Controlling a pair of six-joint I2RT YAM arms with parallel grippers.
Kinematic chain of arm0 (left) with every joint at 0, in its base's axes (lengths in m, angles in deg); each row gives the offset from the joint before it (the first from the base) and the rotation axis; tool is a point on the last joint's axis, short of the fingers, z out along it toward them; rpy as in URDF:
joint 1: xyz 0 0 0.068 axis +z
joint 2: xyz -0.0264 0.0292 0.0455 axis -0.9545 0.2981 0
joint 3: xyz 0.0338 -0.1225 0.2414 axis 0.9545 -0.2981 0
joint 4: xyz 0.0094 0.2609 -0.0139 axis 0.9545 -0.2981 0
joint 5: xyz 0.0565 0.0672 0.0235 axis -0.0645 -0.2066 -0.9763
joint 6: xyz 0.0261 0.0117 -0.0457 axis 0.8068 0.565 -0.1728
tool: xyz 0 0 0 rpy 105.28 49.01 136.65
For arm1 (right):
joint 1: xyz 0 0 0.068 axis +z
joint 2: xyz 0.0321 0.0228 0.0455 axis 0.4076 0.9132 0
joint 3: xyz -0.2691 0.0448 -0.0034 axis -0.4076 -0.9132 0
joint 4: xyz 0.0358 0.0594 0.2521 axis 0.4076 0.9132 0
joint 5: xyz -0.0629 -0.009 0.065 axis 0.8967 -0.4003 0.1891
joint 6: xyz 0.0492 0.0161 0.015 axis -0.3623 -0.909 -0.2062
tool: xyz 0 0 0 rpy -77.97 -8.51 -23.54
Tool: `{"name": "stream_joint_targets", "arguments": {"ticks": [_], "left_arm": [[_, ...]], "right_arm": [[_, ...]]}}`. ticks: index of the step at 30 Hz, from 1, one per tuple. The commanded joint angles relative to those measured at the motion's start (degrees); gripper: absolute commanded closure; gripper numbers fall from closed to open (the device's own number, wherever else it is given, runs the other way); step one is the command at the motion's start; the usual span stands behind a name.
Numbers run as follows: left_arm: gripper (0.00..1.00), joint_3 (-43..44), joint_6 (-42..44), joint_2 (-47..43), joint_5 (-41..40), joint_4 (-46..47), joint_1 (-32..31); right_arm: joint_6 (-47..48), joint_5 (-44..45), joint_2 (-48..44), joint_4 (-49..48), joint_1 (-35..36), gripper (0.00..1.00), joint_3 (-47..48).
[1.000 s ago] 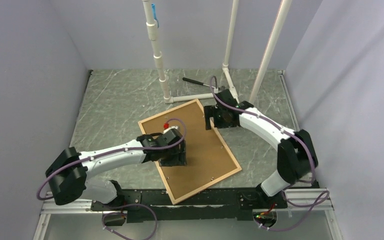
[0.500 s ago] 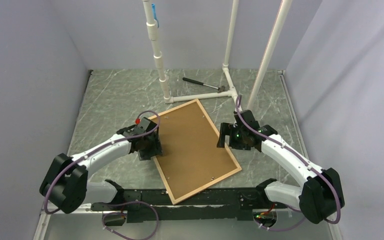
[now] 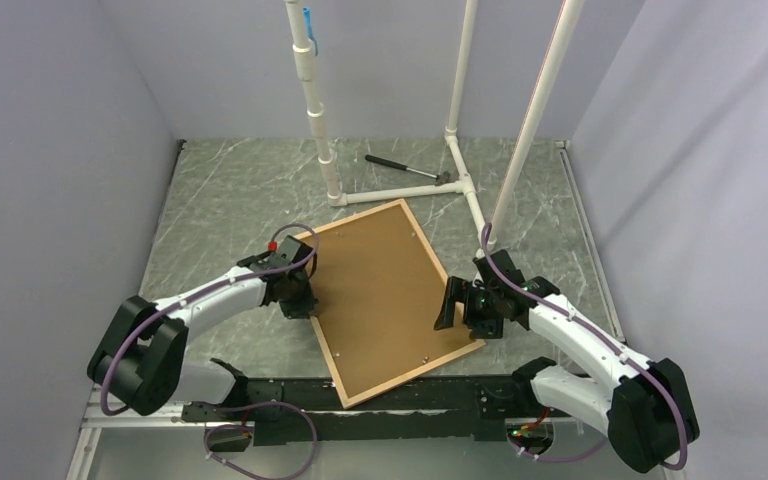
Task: Put the photo into the frame
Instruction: Adjust the photo frame at the center of the board.
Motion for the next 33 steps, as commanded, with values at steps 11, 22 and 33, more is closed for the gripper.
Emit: {"name": "stream_joint_targets", "arguments": {"ticks": [11,22,33], "left_arm": [[1.00,-11.9,-11.4,-18.3,2.5,2.0,-6.4],[1.00,-13.3,-20.5,-27.1,-3.5,-5.9,-12.6],[1.00,-9.1,-21.0,-26.0,-1.2,-2.2,-12.7]], "right_arm": [[-2.5,-4.5,-4.8,3.3,0.1,0.04,-0.3],[0.0,-5.9,-3.0,6.5,0.1,0.03,3.5],[1.1,-6.6,-1.9,6.2,0.0,0.04,1.2]]}}
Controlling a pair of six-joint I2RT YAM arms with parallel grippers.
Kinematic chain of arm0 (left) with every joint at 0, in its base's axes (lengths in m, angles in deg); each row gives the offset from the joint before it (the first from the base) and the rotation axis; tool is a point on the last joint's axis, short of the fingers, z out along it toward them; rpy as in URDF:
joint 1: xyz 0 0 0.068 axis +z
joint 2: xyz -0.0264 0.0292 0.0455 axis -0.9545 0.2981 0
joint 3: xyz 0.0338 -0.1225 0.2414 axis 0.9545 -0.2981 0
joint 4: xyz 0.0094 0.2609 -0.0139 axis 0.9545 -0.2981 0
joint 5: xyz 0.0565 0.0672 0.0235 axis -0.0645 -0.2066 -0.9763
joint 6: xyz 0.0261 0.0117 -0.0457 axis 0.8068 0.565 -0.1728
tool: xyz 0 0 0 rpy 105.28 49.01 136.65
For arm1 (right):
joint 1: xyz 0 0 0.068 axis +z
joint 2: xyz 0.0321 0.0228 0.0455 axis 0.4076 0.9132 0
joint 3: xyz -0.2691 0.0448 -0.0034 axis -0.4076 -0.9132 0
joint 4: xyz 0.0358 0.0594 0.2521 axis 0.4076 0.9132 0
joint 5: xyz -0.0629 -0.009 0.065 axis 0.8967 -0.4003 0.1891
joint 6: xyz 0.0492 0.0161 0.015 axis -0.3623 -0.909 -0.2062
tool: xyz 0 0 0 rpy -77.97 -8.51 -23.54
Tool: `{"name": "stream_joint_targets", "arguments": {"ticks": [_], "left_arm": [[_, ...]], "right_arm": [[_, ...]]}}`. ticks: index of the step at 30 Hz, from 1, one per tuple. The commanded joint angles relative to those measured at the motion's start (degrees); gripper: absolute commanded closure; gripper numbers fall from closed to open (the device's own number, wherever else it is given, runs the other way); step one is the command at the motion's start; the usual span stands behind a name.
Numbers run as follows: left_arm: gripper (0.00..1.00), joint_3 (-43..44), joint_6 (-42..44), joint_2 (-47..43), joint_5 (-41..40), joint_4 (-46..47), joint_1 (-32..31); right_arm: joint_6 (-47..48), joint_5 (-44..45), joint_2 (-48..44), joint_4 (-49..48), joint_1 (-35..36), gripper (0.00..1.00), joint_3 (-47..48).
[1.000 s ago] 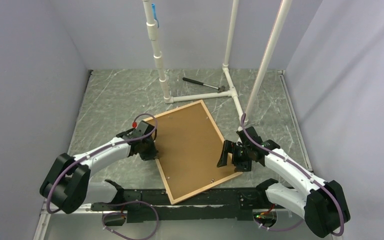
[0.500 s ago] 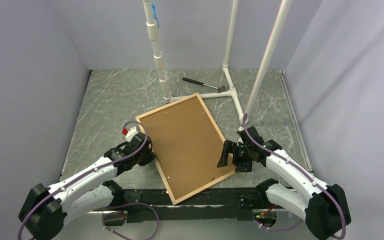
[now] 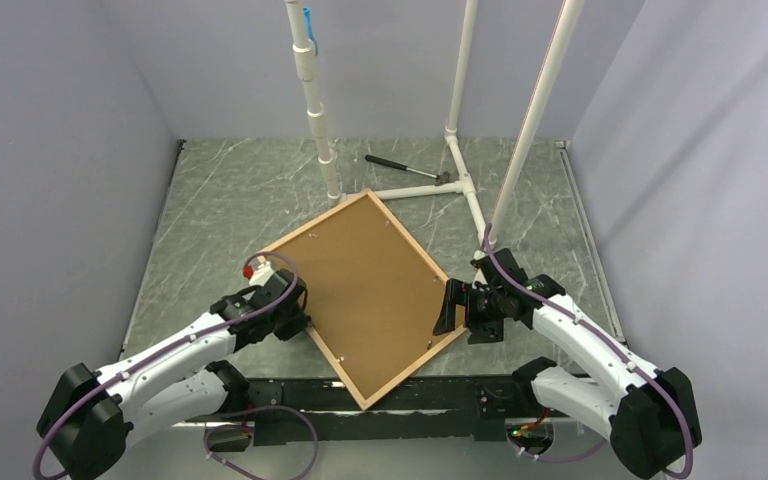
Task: Put the photo into the frame
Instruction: Adjust the photo frame at the center of the board.
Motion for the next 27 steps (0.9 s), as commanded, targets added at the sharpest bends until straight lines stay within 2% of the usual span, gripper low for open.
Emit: {"name": "stream_joint_targets", "arguments": {"ticks": [1,6,9,13,16,18,19,21,23,25,27], "left_arm": [[1.00,2.6,-0.7,-2.4,11.5,-0.5,-2.5],[1.00,0.5,-3.5,-4.9,11.7,0.4,-4.9],[1.00,0.8,-5.5,-4.3,10.2,0.0,-8.7],[1.00,0.8,-8.0,-1.5,9.4,1.1,-13.7],[1.00,0.6,-7.6,1.0,9.7,2.2,-15.1],[0.87,2.0,-6.5,2.3,8.1,-1.1,-15.5],[0.75,3.3,-5.8,2.6,6.6,-4.0,-15.5],[0.36,6.3,-4.1,2.8,2.6,-10.5,-15.5],[0.12,10.1,-2.8,2.8,-2.4,-17.3,-15.4],[0.02,13.8,0.7,2.8,-6.4,-20.9,-14.8],[0.01,16.7,6.6,2.7,-8.7,-20.9,-13.4]], "right_arm": [[0.1,-0.4,1.2,-1.4,0.0,0.04,-1.2],[-1.3,-0.4,6.3,-9.2,0.1,0.06,-1.7],[-1.3,0.5,10.4,-12.7,0.1,0.07,0.0],[0.3,2.7,14.1,-13.8,0.1,0.07,3.3],[1.9,4.3,15.7,-12.2,0.0,0.08,5.9],[3.0,6.0,15.3,-10.2,0.1,0.07,7.2],[3.5,6.9,14.7,-9.4,0.0,0.07,7.7],[4.4,8.2,13.4,-7.9,0.0,0.06,8.6],[4.8,8.4,12.6,-7.0,0.0,0.06,9.0],[4.7,7.5,12.0,-6.8,0.0,0.05,8.8],[4.5,5.8,11.4,-7.3,-0.1,0.05,8.2]]}}
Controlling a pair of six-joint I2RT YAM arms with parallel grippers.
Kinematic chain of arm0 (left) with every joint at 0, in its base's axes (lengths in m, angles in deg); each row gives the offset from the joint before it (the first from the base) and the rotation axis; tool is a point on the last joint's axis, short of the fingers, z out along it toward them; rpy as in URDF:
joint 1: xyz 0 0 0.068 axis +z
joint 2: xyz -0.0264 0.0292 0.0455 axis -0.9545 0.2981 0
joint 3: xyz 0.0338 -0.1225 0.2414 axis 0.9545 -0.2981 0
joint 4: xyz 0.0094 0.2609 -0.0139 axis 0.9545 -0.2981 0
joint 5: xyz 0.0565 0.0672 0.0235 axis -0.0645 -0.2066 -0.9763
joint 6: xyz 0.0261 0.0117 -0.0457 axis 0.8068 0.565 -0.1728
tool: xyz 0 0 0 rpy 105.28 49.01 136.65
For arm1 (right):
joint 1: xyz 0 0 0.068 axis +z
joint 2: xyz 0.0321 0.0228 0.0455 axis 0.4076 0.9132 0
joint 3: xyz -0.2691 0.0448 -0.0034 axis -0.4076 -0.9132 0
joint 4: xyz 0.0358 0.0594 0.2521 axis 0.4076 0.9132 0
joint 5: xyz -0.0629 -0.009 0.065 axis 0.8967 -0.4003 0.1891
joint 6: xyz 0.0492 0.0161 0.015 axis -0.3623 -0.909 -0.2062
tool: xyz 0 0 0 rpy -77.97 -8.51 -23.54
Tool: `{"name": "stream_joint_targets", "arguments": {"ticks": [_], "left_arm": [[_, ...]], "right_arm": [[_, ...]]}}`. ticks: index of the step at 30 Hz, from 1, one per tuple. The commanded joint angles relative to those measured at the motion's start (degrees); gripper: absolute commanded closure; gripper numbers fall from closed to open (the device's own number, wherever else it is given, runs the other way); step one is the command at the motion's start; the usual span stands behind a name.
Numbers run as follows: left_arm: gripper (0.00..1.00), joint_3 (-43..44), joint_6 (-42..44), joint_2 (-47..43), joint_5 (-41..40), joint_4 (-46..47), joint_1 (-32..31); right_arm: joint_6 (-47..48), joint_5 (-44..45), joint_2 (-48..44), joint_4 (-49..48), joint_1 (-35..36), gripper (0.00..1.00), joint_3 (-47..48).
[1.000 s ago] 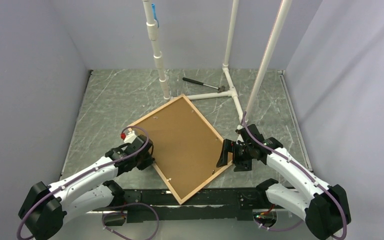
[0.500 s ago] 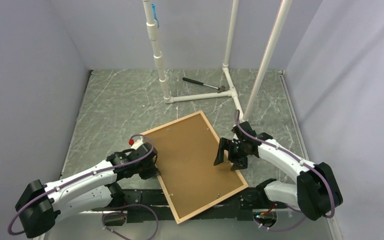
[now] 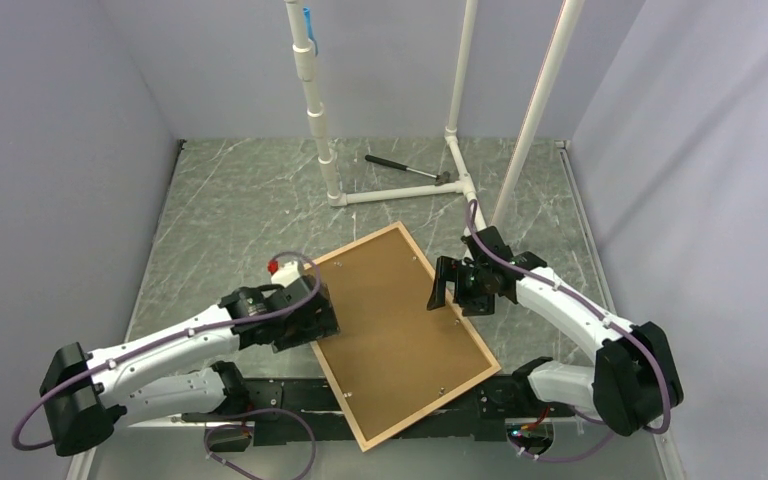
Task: Put the photo into the frame
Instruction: Adjust the photo frame at the center of the board.
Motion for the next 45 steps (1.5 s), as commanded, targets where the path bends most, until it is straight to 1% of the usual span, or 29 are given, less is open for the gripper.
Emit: {"name": "stream_joint_targets", "arguments": {"ticks": [1,3,5,8,11,12,15,17,19,25,28,31,33,36,37,38,39,45], "left_arm": [[0.01,7.9,11.2,-0.4,-8.5,-6.0,2.6],[0.01,9.6,19.0,0.2,-6.9,-2.4,5.9],[0.00,10.8,29.0,1.5,-3.4,2.9,9.9],[0.01,14.1,39.5,6.1,2.1,7.8,15.6],[0.02,19.3,48.0,13.2,5.0,9.7,20.1],[0.03,22.5,50.5,15.7,5.8,9.2,21.2],[0.04,27.8,57.0,23.4,7.6,10.6,24.0],[0.04,29.6,60.1,27.9,9.7,13.0,25.9],[0.05,32.4,62.2,33.0,12.1,13.0,28.0],[0.07,38.1,66.1,47.0,15.4,13.0,32.1],[0.09,39.7,66.5,51.1,14.4,11.4,32.8],[0.14,38.1,66.4,51.5,15.9,12.3,33.0],[0.25,36.6,66.2,51.4,16.4,13.2,33.1],[0.50,34.9,65.4,51.9,16.8,13.2,33.1],[0.59,34.4,65.0,52.0,16.7,13.0,33.2],[0.74,33.8,64.7,52.1,17.0,13.1,33.2],[0.84,33.0,64.1,51.9,17.2,13.2,33.2],[1.00,28.0,59.4,48.4,16.3,14.0,33.5]], "right_arm": [[0.9,-1.2,-2.4,0.8,-0.1,0.05,0.9],[0.6,-2.4,-3.1,0.3,-0.1,0.05,0.1],[0.4,-3.9,-3.6,-0.2,-0.1,0.04,-0.6],[0.2,-5.8,-4.5,-0.8,-0.2,0.04,-1.7],[0.1,-6.8,-5.6,-0.9,-0.3,0.04,-2.7],[0.0,-7.2,-5.9,-1.2,-0.3,0.04,-3.0],[0.0,-8.1,-6.8,-1.4,-0.4,0.04,-3.8],[0.1,-8.4,-7.1,-1.4,-0.5,0.04,-4.1],[0.3,-8.7,-7.2,-1.2,-0.6,0.03,-4.2],[1.2,-8.6,-7.7,-0.3,-1.0,0.03,-4.3],[1.7,-8.6,-7.9,-0.1,-1.5,0.03,-4.6],[1.7,-8.8,-7.8,-0.6,-1.8,0.03,-5.1],[1.6,-9.1,-7.7,-0.8,-2.0,0.03,-5.3],[1.7,-9.3,-7.6,-0.9,-2.1,0.03,-5.1],[1.8,-9.2,-7.7,-0.8,-2.2,0.03,-5.0],[2.0,-9.1,-7.7,-0.7,-2.3,0.03,-4.9],[2.0,-9.0,-7.8,-0.6,-2.4,0.03,-4.9],[1.7,-9.5,-8.5,-0.4,-2.6,0.03,-5.0]]}}
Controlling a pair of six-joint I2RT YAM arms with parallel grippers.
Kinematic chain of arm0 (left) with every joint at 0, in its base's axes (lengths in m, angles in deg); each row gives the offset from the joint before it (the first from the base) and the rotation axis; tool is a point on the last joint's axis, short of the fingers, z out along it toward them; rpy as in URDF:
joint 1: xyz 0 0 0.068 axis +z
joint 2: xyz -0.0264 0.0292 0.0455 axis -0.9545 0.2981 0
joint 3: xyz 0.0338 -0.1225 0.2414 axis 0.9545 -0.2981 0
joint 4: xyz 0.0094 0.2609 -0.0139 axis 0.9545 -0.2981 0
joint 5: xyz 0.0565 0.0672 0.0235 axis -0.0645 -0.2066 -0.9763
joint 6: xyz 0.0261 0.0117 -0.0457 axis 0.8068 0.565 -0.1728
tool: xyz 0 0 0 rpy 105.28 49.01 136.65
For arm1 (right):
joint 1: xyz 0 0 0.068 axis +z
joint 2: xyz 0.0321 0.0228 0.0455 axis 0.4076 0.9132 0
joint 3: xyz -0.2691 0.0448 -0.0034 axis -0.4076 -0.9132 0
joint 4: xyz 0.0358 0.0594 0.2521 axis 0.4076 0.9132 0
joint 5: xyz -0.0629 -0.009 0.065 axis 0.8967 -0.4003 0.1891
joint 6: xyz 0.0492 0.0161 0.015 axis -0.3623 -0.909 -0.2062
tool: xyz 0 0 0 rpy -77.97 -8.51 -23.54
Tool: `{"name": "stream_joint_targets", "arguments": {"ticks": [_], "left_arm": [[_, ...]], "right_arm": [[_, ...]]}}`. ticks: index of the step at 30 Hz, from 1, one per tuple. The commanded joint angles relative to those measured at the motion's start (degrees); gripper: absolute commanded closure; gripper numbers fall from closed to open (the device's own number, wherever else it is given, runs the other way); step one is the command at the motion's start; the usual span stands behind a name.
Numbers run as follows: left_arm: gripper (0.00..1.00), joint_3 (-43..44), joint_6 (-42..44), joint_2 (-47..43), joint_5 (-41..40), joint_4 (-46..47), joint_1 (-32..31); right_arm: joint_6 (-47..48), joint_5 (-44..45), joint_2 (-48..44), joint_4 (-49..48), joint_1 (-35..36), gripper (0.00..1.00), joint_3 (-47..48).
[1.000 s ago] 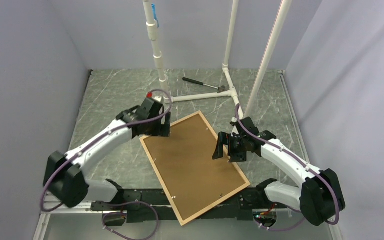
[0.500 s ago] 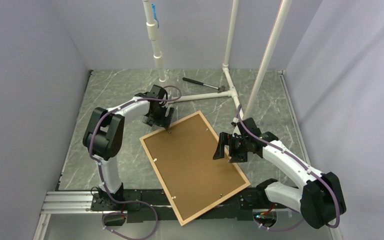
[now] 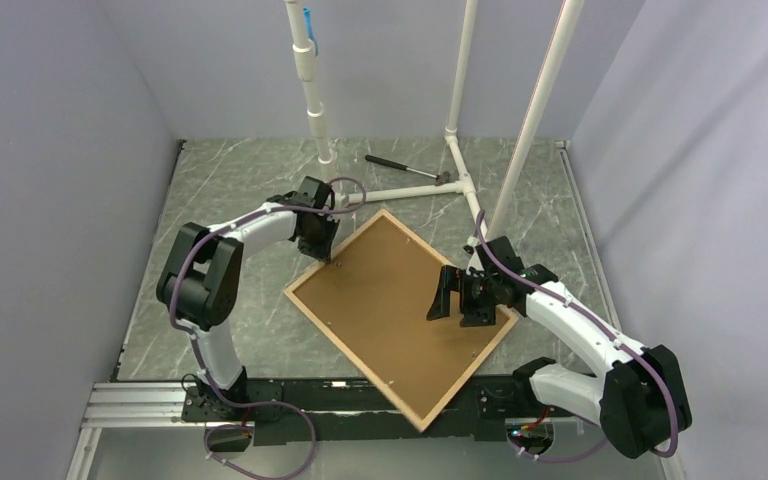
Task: Put the photo into the frame
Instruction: Adjust the photo frame at the center of the board.
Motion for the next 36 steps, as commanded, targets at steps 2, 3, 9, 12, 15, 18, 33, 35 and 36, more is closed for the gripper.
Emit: {"name": "stream_joint_targets", "arguments": {"ticks": [2,3,9,12,15,18,33,35,36], "left_arm": [[1.00,-7.1,-9.0,-3.6,-3.6,-1.8,1.3],[1.00,-8.1,-9.8,-4.5,-4.2,-2.0,1.4],[1.00,-13.7,-14.6,-11.9,-6.5,-4.4,2.7],[1.00,-16.6,-16.3,-15.8,-6.5,-6.1,3.0],[1.00,-18.9,-18.7,-20.1,-9.2,-7.9,3.5],[1.00,-20.5,-21.2,-23.4,-11.1,-10.2,4.5],[0.99,-30.7,-32.1,-35.5,-10.2,-8.0,8.6],[0.92,-31.0,-32.5,-36.1,-10.1,-7.9,8.5],[0.85,-31.3,-32.6,-36.5,-9.8,-7.6,8.5]], "right_arm": [[0.4,-0.8,-2.3,-0.2,-0.3,0.03,0.3],[0.3,-0.7,-2.5,0.0,-0.3,0.03,0.5],[0.1,0.5,-3.1,1.0,-0.3,0.03,1.7],[0.0,2.0,-3.2,1.6,-0.5,0.03,2.5],[-0.4,3.7,-3.3,1.9,-0.6,0.03,3.0],[-0.9,5.2,-3.3,1.9,-1.1,0.03,3.1],[2.7,19.3,6.2,0.6,-1.5,0.04,8.7],[3.1,20.0,9.2,-0.9,-1.5,0.05,9.5],[3.2,20.5,10.8,-1.6,-1.4,0.06,10.1]]}}
